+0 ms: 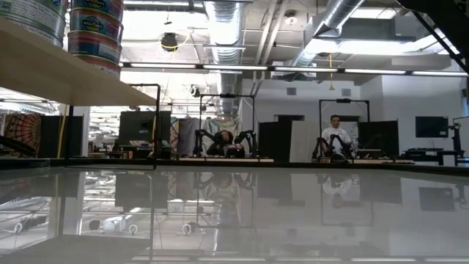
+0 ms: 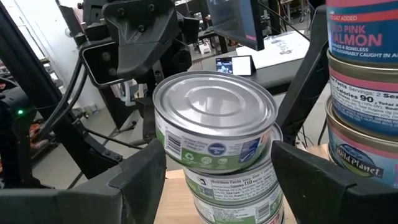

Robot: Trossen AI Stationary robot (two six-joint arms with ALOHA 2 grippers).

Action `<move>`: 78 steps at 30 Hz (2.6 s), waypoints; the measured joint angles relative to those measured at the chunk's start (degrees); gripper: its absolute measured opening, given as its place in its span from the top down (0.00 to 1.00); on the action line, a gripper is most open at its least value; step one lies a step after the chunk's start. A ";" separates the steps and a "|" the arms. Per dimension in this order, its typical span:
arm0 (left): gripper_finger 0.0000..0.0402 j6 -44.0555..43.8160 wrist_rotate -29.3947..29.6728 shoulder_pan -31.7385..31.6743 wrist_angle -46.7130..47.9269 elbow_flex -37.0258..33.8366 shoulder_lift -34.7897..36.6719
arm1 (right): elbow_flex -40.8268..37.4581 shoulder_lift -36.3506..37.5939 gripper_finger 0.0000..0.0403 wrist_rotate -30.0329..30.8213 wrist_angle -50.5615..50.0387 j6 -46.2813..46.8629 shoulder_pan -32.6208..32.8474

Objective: Stack canned seafood by type on shelf
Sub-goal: Stack the green tuna can on top of the green tuna can on the shelf, then return to Home Position

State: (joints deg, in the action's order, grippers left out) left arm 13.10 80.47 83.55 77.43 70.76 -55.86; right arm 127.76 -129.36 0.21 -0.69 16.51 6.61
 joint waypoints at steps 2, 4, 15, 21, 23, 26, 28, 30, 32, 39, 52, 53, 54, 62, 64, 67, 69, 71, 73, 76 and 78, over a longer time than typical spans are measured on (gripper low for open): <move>0.41 0.17 0.00 0.02 -0.62 0.00 0.00 | 0.00 0.00 0.23 -0.02 0.00 0.00 0.00; 0.41 0.68 -0.02 0.02 -1.31 0.00 0.00 | 0.00 0.00 0.23 0.00 -0.02 0.02 0.00; 0.41 0.74 -0.66 0.02 -2.40 0.00 0.00 | 0.00 0.00 0.23 0.82 -0.93 0.13 -0.37; 0.41 0.05 -0.66 0.02 -2.40 0.00 0.00 | 0.00 -0.02 0.23 2.81 -0.98 0.09 -0.50; 0.41 -0.05 -0.51 0.02 -2.40 0.00 0.00 | 0.00 -0.12 0.23 2.82 -0.49 0.10 -0.66; 0.41 -0.35 -0.42 0.02 -2.40 0.00 0.00 | 0.00 -0.17 0.23 2.84 -0.24 0.07 -0.66; 0.41 -0.35 -0.38 0.02 -2.40 0.00 0.00 | 0.00 -0.17 0.23 2.84 -0.17 -0.27 -0.66; 0.41 -0.31 -0.35 0.02 -2.40 0.00 0.00 | 0.00 -0.20 0.23 2.84 -0.15 -0.47 -0.66; 0.41 -0.54 -0.35 0.02 -2.40 0.00 0.00 | 0.00 -0.22 0.23 2.84 -0.27 -0.46 -0.66; 0.41 -4.04 -0.83 0.12 -2.73 0.00 0.00 | 0.00 -0.24 0.23 2.84 -0.55 -0.21 -0.74; 0.41 -1.30 -2.29 0.13 -5.44 0.00 -0.52 | 0.00 -0.33 0.23 2.84 -0.59 0.06 -0.76; 0.41 -1.16 -2.29 0.13 -5.48 0.00 -0.64 | 0.00 -0.33 0.23 2.84 -0.59 0.10 -0.76; 0.41 -1.14 -2.24 0.13 -5.70 0.00 -0.70 | 0.00 -0.33 0.23 2.84 -0.59 0.11 -0.76; 0.41 -2.46 0.65 0.15 -18.92 0.00 -0.02 | 0.00 1.88 0.23 2.80 -2.78 -0.92 -0.87; 0.42 -2.67 0.72 0.17 -25.28 0.00 0.65 | 0.00 4.30 0.23 2.79 -4.62 -2.73 -0.94; 0.44 -2.46 0.81 0.17 -36.89 0.00 1.58 | 0.04 7.86 0.23 2.78 -7.93 -6.30 -0.87; 0.45 -2.93 0.87 0.17 -45.53 0.00 2.26 | 0.04 10.13 0.23 2.80 -10.72 -8.14 -0.75; 0.46 -4.54 0.77 0.17 -52.72 0.00 3.32 | -0.03 13.24 0.23 2.77 -14.76 -8.43 -1.05; 0.46 -7.74 -0.88 0.17 -56.73 0.00 4.94 | -0.04 16.70 0.23 2.44 -17.19 -9.46 -1.69; 0.46 -13.87 -8.03 0.13 -57.42 -0.04 7.56 | -0.88 22.32 0.23 2.34 -20.87 -13.01 -2.40; 0.46 -15.02 -11.74 0.08 -59.39 -1.00 9.02 | -2.91 25.87 0.24 2.32 -23.10 -14.00 -2.64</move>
State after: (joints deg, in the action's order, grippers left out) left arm -1.91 68.72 83.63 18.04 69.76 -46.83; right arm 124.85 -103.49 2.53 -23.79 2.51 3.97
